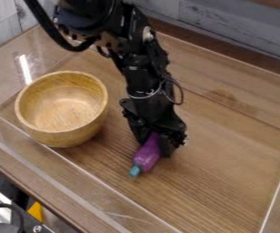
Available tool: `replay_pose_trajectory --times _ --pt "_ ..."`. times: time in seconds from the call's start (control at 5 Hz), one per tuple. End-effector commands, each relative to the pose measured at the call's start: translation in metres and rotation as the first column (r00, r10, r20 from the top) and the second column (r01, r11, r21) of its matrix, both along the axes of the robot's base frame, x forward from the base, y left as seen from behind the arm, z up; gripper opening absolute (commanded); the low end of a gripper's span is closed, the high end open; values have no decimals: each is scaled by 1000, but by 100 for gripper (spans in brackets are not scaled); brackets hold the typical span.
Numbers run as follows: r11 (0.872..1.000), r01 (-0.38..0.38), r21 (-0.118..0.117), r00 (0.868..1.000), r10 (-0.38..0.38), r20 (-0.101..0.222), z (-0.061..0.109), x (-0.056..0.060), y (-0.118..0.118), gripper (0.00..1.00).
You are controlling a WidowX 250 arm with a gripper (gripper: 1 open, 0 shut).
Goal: Put the purple eggplant in the brown bowl
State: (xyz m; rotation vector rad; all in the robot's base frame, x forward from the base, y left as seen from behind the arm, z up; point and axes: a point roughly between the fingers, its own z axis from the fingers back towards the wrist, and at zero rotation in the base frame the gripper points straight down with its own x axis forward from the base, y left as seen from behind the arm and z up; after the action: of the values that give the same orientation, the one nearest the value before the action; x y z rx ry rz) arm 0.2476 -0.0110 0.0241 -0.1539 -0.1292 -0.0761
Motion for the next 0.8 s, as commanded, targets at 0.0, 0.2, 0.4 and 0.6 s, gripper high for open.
replay_pose_trajectory --times 0.0,0.2,0.4,0.6 --pt "1000 -13 -4 1000 13 25 13 3 4 0" --pt "1000 -13 -7 1000 13 12 17 1 4 0" --pt "1000 -14 -12 1000 14 3 21 -1 5 0" --pt "1000 -16 -17 1000 16 -4 26 -2 5 0"
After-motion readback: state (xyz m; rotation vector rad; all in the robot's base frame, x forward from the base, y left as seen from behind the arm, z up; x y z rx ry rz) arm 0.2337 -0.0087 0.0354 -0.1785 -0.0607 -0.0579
